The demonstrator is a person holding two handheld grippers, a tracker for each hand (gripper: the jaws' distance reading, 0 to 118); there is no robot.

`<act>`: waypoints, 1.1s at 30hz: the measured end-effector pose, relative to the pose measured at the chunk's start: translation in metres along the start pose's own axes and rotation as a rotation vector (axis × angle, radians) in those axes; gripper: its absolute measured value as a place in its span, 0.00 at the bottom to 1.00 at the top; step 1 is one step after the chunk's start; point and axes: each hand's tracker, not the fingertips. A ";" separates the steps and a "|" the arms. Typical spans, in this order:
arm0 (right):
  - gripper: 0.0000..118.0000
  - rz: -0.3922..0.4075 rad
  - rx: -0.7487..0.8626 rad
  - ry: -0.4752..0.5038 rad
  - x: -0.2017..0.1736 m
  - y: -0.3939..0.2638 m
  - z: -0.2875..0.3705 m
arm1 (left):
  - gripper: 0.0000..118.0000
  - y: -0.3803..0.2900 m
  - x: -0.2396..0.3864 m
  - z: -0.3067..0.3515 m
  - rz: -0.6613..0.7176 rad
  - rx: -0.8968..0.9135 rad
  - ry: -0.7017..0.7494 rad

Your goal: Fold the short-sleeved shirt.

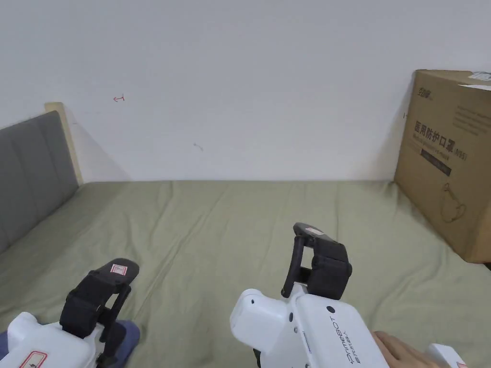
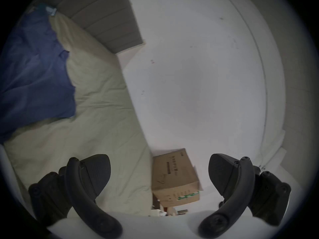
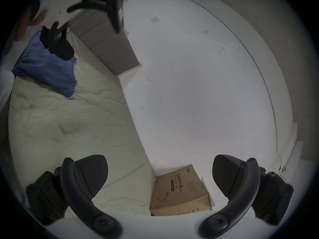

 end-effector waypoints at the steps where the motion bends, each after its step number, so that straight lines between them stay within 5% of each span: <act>1: 1.00 -0.068 0.012 -0.007 0.009 0.001 0.000 | 0.97 0.002 0.008 0.002 -0.071 0.028 0.024; 3: 1.00 -0.370 0.036 -0.005 0.039 -0.003 0.001 | 0.97 0.004 0.037 0.007 -0.287 0.069 0.042; 8: 1.00 -1.329 -0.029 0.058 0.098 -0.064 -0.004 | 0.97 -0.041 0.121 0.014 -1.161 0.159 0.148; 10: 1.00 -1.457 -0.053 0.016 0.088 -0.092 -0.002 | 0.97 -0.070 0.122 0.012 -1.419 0.179 0.220; 12: 1.00 -1.453 -0.149 -0.069 0.077 -0.109 -0.001 | 0.97 -0.089 0.108 0.007 -1.529 0.183 0.263; 16: 1.00 -1.258 -0.188 -0.038 0.062 -0.111 0.001 | 0.97 -0.075 0.102 0.007 -1.227 0.057 0.143; 18: 1.00 -1.175 -0.177 -0.051 0.060 -0.100 0.002 | 0.97 -0.066 0.104 0.003 -1.209 0.071 0.156; 23: 0.98 -1.154 -0.133 -0.043 0.066 -0.082 0.007 | 0.97 -0.056 0.107 0.012 -1.183 0.095 0.093; 24: 0.89 -1.138 -0.124 -0.050 0.065 -0.079 0.008 | 0.95 -0.059 0.107 0.012 -1.189 0.083 0.102; 26: 0.40 -1.091 -0.103 -0.114 0.063 -0.073 0.014 | 0.81 -0.064 0.106 0.013 -1.217 0.069 0.120; 27: 0.28 -1.092 -0.113 -0.158 0.061 -0.072 0.015 | 0.75 -0.067 0.104 0.013 -1.262 0.057 0.089; 28: 0.28 -1.115 -0.129 -0.167 0.061 -0.074 0.014 | 0.75 -0.072 0.104 0.011 -1.299 0.059 0.100; 29: 0.08 -1.145 -0.120 -0.129 0.063 -0.078 0.014 | 0.51 -0.076 0.103 0.008 -1.334 0.064 0.144; 30: 0.08 -1.173 -0.126 -0.090 0.064 -0.079 0.014 | 0.14 -0.079 0.101 0.006 -1.354 0.070 0.171; 31: 0.08 -1.174 -0.140 -0.090 0.062 -0.080 0.013 | 0.01 -0.081 0.099 0.007 -1.349 0.076 0.158; 33: 0.03 -1.144 -0.156 -0.110 0.057 -0.080 0.014 | 0.00 -0.079 0.099 0.006 -1.313 0.046 0.101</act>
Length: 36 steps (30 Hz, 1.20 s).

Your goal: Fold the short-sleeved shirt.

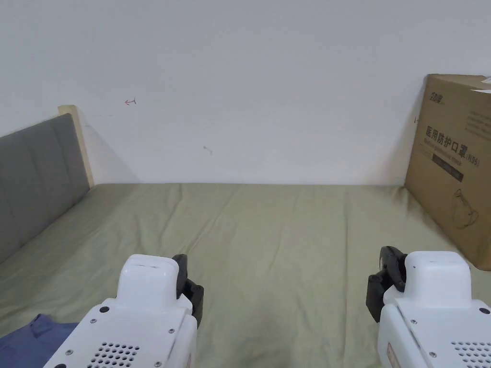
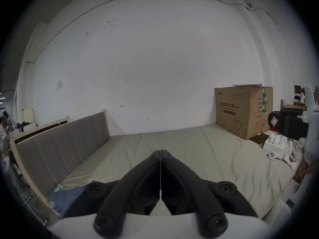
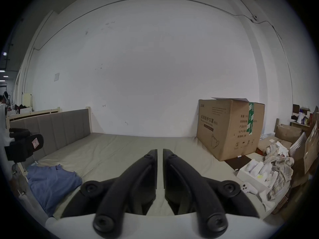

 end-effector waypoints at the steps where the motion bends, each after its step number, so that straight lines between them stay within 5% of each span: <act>1: 0.01 0.009 -0.001 -0.008 -0.001 -0.001 0.000 | 0.00 0.000 -0.001 0.000 0.041 0.005 -0.002; 10: 0.00 0.026 -0.033 0.057 -0.015 0.006 -0.009 | 0.00 0.008 -0.022 0.002 0.069 -0.010 0.054; 25: 0.00 0.074 -0.073 0.514 -0.158 0.003 -0.027 | 0.00 0.008 -0.135 0.096 0.097 -0.013 0.547; 36: 0.00 0.116 -0.165 0.535 -0.176 -0.020 -0.043 | 0.00 -0.060 -0.163 0.045 0.214 -0.238 0.501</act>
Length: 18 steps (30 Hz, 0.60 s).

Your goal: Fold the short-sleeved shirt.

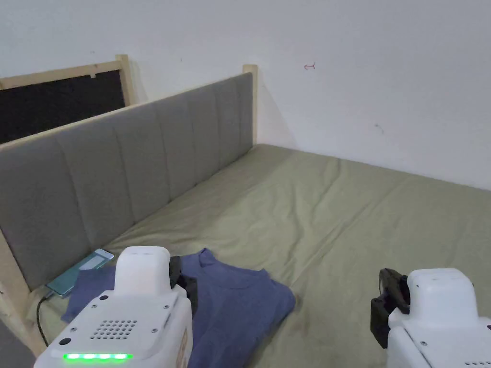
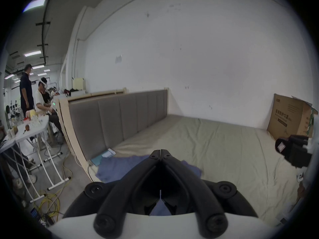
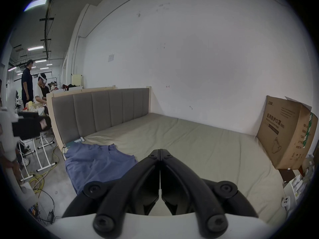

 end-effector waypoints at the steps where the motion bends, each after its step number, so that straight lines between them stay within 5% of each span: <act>1: 0.00 0.001 -0.015 -0.002 0.001 -0.003 -0.003 | 0.00 -0.009 0.000 -0.015 0.001 -0.044 -0.011; 5: 0.00 0.004 -0.061 0.004 0.001 -0.013 -0.019 | 0.00 -0.049 -0.001 -0.077 0.085 -0.233 -0.107; 6: 0.00 0.007 -0.072 0.006 0.001 -0.015 -0.024 | 0.07 -0.058 -0.001 -0.090 0.095 -0.263 -0.103; 7: 0.00 0.008 -0.085 0.009 0.000 -0.017 -0.029 | 0.25 -0.065 0.001 -0.106 0.105 -0.312 -0.100; 9: 0.00 0.004 -0.111 0.017 0.000 -0.022 -0.037 | 0.84 -0.079 0.000 -0.138 0.154 -0.389 -0.082; 10: 0.00 0.001 -0.125 0.022 0.000 -0.024 -0.042 | 0.96 -0.085 -0.001 -0.154 0.169 -0.441 -0.089; 12: 0.00 -0.003 -0.147 0.021 0.001 -0.028 -0.048 | 0.86 -0.092 0.000 -0.179 0.195 -0.440 -0.066; 18: 0.00 -0.028 -0.215 -0.011 0.017 -0.042 -0.064 | 0.86 -0.127 0.021 -0.261 0.054 -0.662 0.000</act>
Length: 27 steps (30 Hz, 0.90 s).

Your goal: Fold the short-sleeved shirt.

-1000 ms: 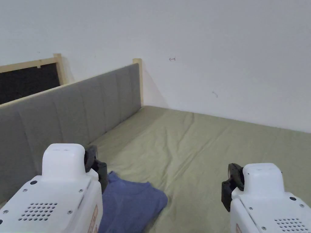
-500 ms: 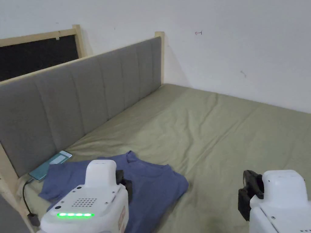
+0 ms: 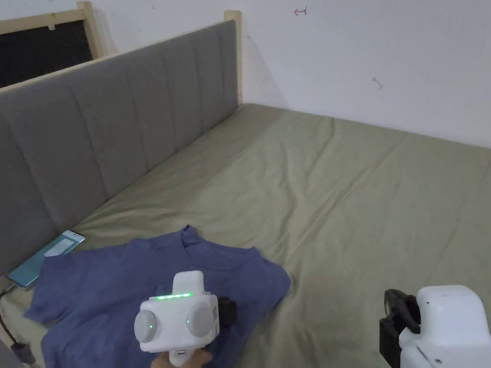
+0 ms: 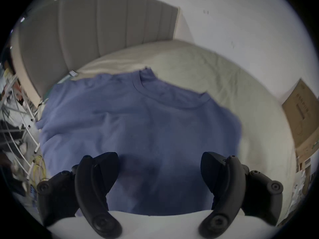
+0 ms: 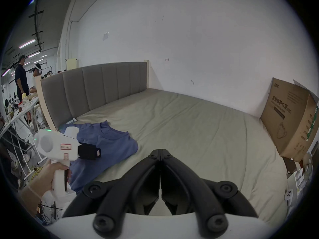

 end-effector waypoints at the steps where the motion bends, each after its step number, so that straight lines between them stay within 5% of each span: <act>1: 0.00 -0.005 -0.008 -0.009 0.003 -0.002 -0.002 | 0.86 -0.003 0.003 -0.013 -0.024 -0.065 0.005; 5: 0.00 -0.029 -0.067 -0.023 0.016 -0.007 -0.011 | 0.89 -0.004 0.005 -0.001 -0.019 0.005 0.037; 9: 0.00 -0.055 -0.083 -0.018 0.020 -0.013 -0.010 | 0.56 -0.007 0.014 0.004 -0.081 0.025 0.080; 12: 0.00 -0.060 -0.084 -0.022 0.021 -0.014 -0.005 | 0.41 0.002 0.011 0.010 -0.017 -0.014 0.081; 14: 0.00 -0.058 -0.084 -0.021 0.024 -0.014 0.000 | 0.10 0.006 0.001 0.014 0.045 -0.018 0.107; 15: 0.00 -0.056 -0.084 -0.022 0.025 -0.014 0.002 | 0.06 0.005 -0.004 0.015 0.053 -0.018 0.139; 16: 0.00 -0.055 -0.084 -0.027 0.026 -0.015 0.004 | 0.06 0.004 -0.010 0.014 0.071 -0.034 0.033; 19: 0.00 -0.070 -0.087 -0.030 0.033 -0.015 0.008 | 0.06 0.006 -0.017 0.022 0.048 -0.031 0.032; 27: 0.00 -0.150 -0.036 -0.089 0.071 -0.009 0.034 | 0.06 0.029 -0.027 0.070 0.268 0.029 -0.333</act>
